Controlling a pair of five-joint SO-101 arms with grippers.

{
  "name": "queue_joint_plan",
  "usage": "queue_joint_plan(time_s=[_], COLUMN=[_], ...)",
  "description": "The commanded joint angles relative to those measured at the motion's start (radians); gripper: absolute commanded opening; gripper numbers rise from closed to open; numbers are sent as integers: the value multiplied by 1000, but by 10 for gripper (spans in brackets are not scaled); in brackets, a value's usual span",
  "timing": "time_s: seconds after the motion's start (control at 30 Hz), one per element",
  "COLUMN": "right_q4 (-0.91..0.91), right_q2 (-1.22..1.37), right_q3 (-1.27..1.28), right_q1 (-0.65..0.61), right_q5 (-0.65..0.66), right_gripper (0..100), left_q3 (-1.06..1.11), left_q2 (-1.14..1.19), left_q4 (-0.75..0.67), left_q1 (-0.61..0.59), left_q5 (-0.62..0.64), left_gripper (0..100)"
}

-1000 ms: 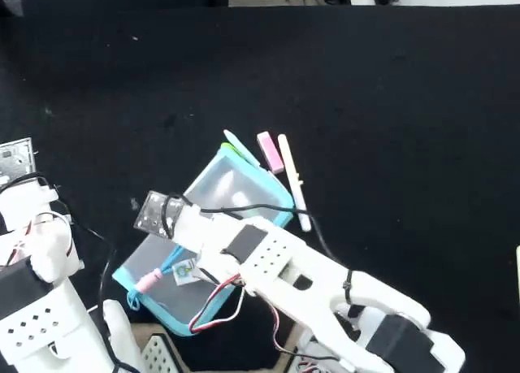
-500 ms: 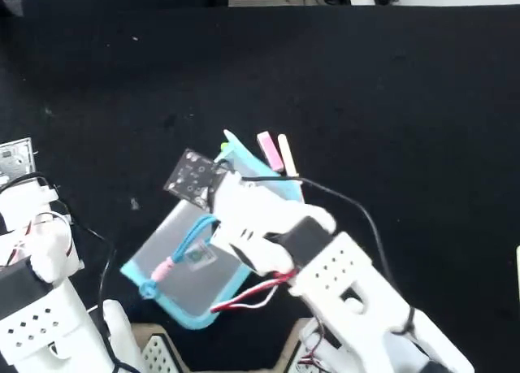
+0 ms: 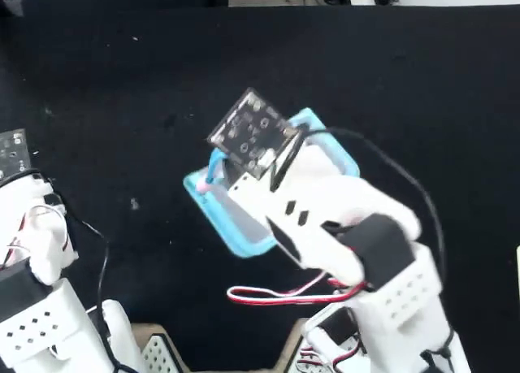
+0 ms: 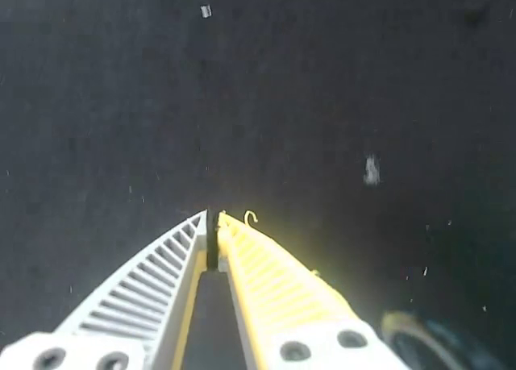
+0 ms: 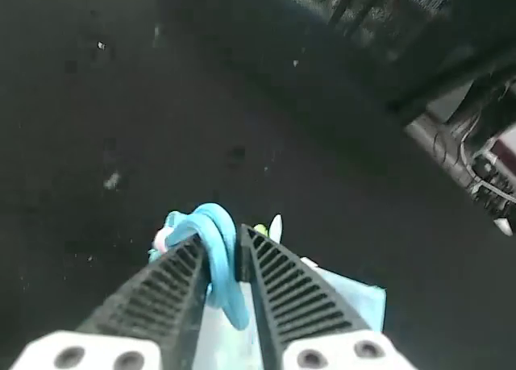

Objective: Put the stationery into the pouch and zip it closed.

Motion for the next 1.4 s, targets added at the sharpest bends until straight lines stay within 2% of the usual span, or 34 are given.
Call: queue_joint_plan(time_s=[0.0, 0.13, 0.3, 0.37, 0.43, 0.73, 1.1, 1.27, 1.37], right_q4=[107, 230, 423, 425, 420, 419, 419, 413, 414], right_q2=[120, 278, 456, 498, 507, 469, 305, 236, 216], right_q3=[-328, -615, -958, -1018, -1043, -1098, -1116, -1121, -1119], right_q1=[-14, -14, -43, -57, -71, -315, -377, -497, -523], right_q5=[-11, -11, -12, -12, -12, 60, 109, 107, 107], right_gripper=[11, 11, 11, 11, 11, 11, 11, 11, 11], left_q3=[-82, -113, -117, -117, -117, -108, -117, -140, -140], left_q2=[-5, -5, -5, -5, -5, -6, -6, -6, -6], left_q4=[-26, -28, -28, -28, -28, -18, -18, -18, -26], left_q1=[93, 157, 168, 168, 168, 166, 171, 321, 404], left_q5=[-9, -8, -6, -6, -6, -8, -8, -8, -8], left_gripper=[33, 33, 33, 33, 33, 33, 33, 33, 33])
